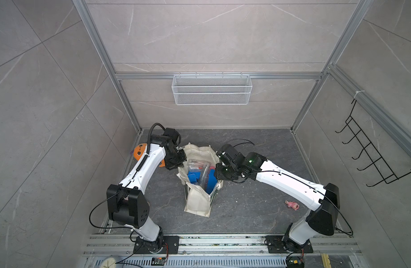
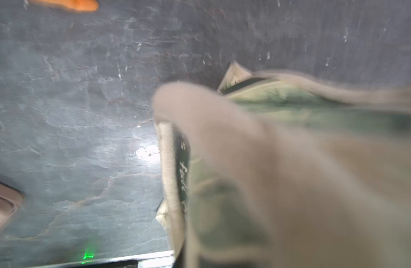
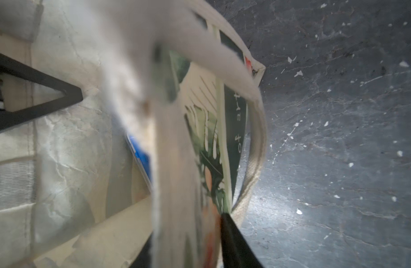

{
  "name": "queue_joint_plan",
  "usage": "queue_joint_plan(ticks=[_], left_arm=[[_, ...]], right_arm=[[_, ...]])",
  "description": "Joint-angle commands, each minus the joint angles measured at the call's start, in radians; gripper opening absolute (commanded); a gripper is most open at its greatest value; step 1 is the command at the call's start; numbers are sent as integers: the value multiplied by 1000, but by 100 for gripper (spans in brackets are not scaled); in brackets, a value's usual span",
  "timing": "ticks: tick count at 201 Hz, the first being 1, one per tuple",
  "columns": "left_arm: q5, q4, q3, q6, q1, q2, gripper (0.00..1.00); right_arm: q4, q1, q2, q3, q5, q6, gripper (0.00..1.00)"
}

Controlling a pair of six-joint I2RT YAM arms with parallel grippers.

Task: Take out the compass set from the canvas bag
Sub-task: Adjust the canvas bag at the center of the board.

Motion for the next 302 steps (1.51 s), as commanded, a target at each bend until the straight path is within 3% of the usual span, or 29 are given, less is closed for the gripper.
queue_joint_plan(ticks=[1, 31, 67, 95, 122, 158, 238, 302], left_arm=[[45, -5, 159, 68, 6, 16, 0], [89, -48, 344, 130, 3, 78, 0], [116, -59, 467, 253, -60, 85, 0], [216, 22, 323, 308, -113, -8, 0], [225, 91, 113, 303, -126, -116, 0], [199, 129, -60, 256, -127, -207, 0], [114, 139, -74, 180, -128, -244, 0], [104, 122, -49, 161, -128, -212, 0]], right_arm=[[91, 0, 6, -59, -59, 22, 17], [245, 8, 7, -142, -87, 106, 2], [439, 27, 21, -203, -42, 170, 0], [456, 27, 96, -176, -39, 179, 0], [484, 27, 118, -235, -25, 209, 0], [528, 25, 37, -359, 5, 227, 13], [327, 23, -159, -367, 95, 133, 56], [183, 22, -222, -307, 101, 132, 60]])
